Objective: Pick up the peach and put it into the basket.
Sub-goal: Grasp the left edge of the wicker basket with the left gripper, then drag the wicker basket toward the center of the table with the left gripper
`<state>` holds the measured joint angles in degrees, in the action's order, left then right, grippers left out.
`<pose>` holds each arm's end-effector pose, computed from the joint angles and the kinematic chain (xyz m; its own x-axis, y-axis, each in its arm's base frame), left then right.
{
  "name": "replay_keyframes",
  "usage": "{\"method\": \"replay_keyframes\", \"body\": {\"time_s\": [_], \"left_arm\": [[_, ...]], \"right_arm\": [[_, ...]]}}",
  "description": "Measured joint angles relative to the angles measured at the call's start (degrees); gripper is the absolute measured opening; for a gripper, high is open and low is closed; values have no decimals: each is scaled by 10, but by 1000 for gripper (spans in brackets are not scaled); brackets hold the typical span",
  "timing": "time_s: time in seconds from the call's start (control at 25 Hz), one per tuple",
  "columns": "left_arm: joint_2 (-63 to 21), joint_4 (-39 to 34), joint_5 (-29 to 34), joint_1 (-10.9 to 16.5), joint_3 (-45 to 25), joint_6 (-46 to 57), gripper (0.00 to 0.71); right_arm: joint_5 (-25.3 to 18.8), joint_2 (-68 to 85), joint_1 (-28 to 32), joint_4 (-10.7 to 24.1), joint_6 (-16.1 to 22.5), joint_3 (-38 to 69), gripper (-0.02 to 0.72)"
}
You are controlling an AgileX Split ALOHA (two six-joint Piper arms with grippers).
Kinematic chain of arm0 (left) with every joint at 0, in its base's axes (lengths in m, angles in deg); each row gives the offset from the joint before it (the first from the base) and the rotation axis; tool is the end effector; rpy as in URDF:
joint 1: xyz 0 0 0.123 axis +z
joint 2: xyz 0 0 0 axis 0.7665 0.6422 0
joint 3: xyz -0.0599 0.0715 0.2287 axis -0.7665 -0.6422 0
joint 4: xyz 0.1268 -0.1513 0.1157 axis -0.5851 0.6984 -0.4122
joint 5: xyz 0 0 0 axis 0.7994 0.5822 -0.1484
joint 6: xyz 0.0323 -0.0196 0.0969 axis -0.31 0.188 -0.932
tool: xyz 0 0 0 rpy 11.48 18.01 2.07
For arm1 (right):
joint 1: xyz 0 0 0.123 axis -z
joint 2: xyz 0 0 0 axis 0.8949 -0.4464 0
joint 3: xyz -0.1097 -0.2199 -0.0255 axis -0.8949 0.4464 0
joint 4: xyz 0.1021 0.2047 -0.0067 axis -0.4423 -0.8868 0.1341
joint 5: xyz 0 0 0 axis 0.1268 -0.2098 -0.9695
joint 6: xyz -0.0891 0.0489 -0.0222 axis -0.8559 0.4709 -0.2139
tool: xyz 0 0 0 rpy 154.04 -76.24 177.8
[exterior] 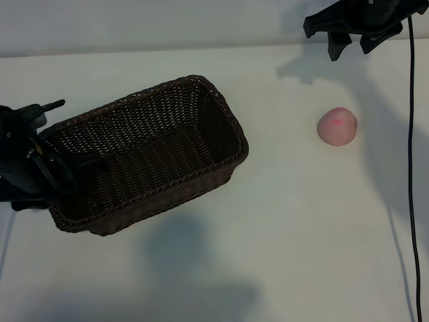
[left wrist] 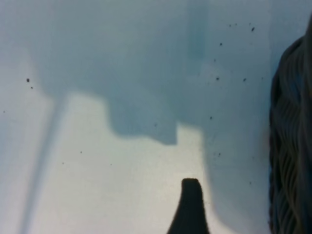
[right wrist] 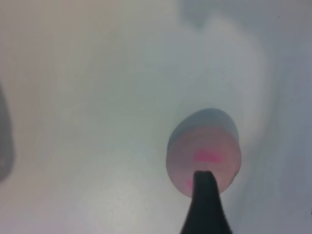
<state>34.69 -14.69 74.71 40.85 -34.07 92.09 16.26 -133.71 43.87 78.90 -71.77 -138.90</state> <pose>0.2602 -0.0373 0.1226 -0.8806 -0.3905 -0.2684 -0.3729 0.9206 -0.1158 0.3878 0.1367 0.2331 -0.9222 -0.2405 -0.3029 -0.2560 0.9666 0.0119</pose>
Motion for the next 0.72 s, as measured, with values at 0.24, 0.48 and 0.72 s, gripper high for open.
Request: {"method": "replay_keyframes", "body": {"time_s": [0.24,0.48,0.72], "left_arm": [[-1,2,-6,0,0,5,169],[-3,7,-13,1,0,6,144],[-42,12,-16,0,-1,6,116]], "right_arm": [[0,0,0,0,0,0,505],[0,0,0,0,0,0,505],[0,0,0,0,0,0,505]]}}
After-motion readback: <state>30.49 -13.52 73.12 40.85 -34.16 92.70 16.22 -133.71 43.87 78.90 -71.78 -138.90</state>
